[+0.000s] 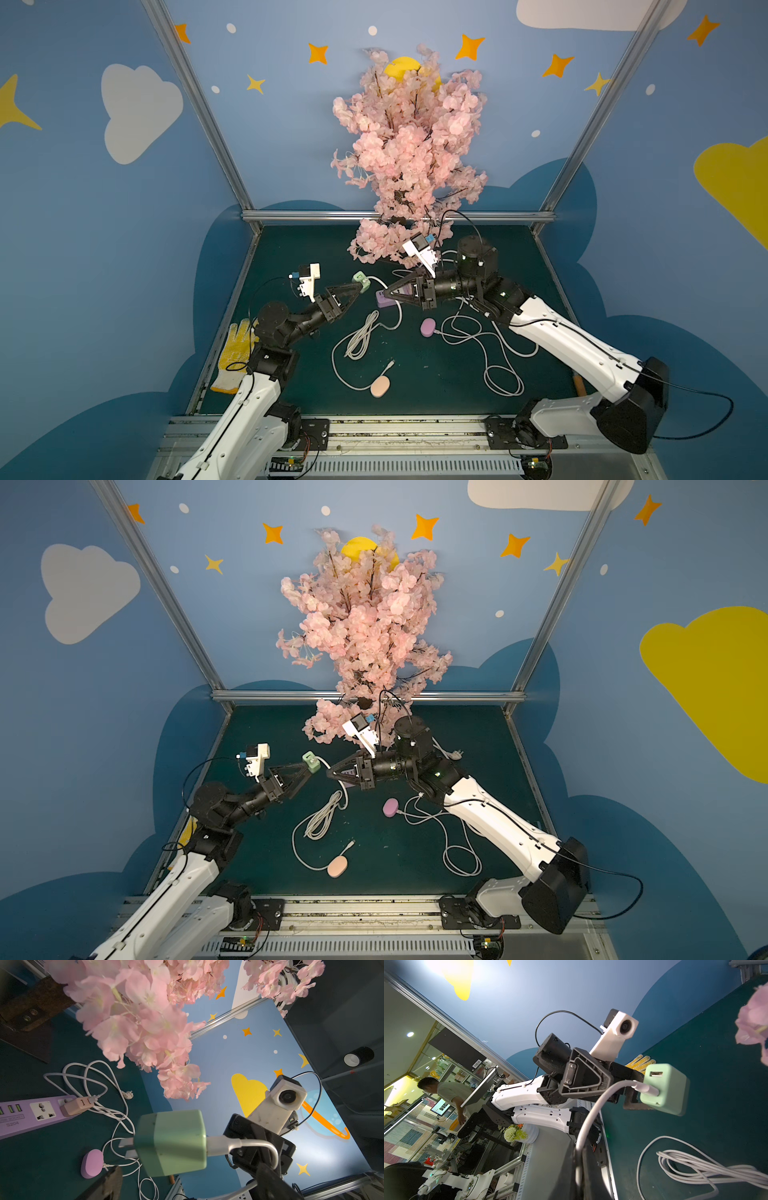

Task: Charge the bluetooth headset
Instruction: Pick up the plug from the center of the board.

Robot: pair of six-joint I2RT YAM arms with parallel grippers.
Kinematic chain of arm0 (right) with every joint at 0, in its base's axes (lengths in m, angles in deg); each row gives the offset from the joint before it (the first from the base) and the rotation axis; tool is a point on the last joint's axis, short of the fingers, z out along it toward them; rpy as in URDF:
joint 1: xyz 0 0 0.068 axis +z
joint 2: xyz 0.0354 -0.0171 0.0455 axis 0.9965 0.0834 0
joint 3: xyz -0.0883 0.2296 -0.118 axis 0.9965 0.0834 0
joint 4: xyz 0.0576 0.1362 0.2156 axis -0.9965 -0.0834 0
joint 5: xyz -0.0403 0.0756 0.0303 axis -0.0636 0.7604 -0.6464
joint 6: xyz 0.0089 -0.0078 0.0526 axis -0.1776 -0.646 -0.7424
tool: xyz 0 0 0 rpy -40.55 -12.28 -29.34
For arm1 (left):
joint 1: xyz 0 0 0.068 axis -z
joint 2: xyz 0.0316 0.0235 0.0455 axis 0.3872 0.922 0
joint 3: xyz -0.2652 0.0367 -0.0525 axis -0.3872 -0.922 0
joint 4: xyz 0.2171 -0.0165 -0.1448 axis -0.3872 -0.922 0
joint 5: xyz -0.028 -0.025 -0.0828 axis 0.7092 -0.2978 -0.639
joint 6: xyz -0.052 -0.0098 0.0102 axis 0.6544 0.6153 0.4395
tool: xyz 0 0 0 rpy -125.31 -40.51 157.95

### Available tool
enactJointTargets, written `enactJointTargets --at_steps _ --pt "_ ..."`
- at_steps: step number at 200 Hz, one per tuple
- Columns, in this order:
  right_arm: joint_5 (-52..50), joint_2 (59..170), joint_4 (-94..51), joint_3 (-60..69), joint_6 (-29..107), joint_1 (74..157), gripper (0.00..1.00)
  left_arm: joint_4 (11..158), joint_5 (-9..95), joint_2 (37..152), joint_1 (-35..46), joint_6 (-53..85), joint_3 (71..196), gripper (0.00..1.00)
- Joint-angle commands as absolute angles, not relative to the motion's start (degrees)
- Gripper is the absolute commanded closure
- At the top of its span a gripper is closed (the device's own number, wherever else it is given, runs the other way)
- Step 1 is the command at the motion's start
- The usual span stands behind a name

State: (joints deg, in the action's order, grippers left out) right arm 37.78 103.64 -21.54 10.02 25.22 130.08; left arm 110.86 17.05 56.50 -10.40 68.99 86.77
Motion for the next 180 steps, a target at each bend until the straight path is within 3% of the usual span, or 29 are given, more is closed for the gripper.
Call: enactJointTargets --at_steps 1,70,110,135,180 --pt "39.8 102.3 -15.5 9.0 22.7 129.9 1.0 113.8 15.7 57.8 -10.6 68.7 89.4 0.0" --pt "40.1 102.7 -13.6 8.5 19.1 129.9 1.0 120.4 14.5 63.5 -10.6 71.4 95.2 0.0" --pt "39.5 102.9 -11.0 8.6 17.6 129.7 1.0 123.7 14.1 63.5 -10.6 74.1 95.9 0.06" --pt "40.3 103.0 -7.6 8.8 15.5 129.6 1.0 123.3 14.7 63.1 -10.6 73.7 95.7 0.0" --pt "41.1 102.2 -4.9 9.0 14.0 129.0 1.0 124.4 14.7 64.2 -10.6 74.1 94.5 0.0"
